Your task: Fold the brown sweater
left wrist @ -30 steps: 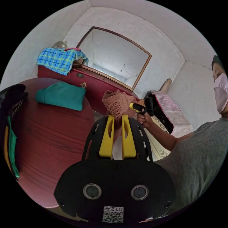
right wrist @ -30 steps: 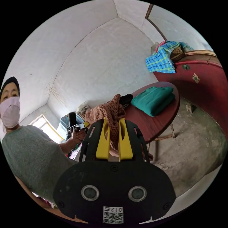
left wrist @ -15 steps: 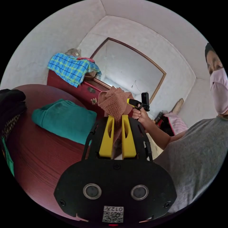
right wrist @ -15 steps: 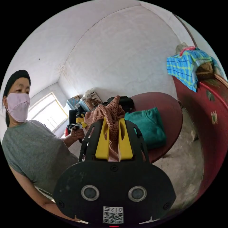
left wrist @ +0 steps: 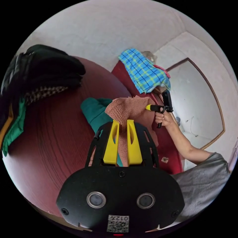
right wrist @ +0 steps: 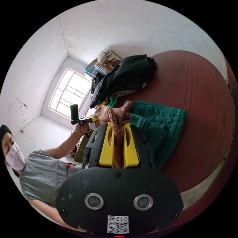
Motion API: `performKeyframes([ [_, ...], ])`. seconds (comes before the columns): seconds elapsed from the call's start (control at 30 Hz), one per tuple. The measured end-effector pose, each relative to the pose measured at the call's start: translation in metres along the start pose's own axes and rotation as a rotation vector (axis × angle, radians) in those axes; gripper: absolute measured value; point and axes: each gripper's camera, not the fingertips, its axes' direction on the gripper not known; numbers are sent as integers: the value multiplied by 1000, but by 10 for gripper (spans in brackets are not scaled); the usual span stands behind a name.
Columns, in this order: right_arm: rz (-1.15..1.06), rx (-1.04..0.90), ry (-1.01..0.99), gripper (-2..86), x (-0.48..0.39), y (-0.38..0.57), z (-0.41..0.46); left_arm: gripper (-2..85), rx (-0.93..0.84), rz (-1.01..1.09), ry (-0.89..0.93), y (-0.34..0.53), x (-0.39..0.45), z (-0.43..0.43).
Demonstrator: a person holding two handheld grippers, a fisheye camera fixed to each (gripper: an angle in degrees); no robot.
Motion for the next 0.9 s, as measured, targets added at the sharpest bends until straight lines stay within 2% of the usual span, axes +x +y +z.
performKeyframes([
  [0.1, 11, -48, 50, 62, -14, -4, -18, 69, 7, -68, 18, -4, -33, 2],
  [0.17, 106, -66, 66, 72, -21, 10, -33, 69, 12, -154, 71, -2, -56, 5],
  [0.23, 162, -13, 59, 85, -33, 33, -60, 71, 43, -250, 121, 5, -79, -2],
  [0.3, 208, 46, 0, 96, -50, 65, -96, 79, 142, -310, 205, 24, -101, -32],
  [0.37, 246, 116, -107, 108, -86, 123, -146, 87, 162, -307, 243, 42, -109, -55],
  [0.47, 310, 94, -110, 118, -136, 200, -189, 96, 71, -269, 196, 78, -103, -76],
  [0.57, 389, 118, -131, 128, -181, 267, -221, 104, -15, -265, 235, 113, -95, -80],
  [0.7, 448, 75, -147, 133, -224, 319, -235, 109, -87, -325, 345, 147, -96, -70],
  [0.9, 459, 12, -176, 137, -296, 379, -255, 112, -136, -335, 408, 167, -90, -72],
])
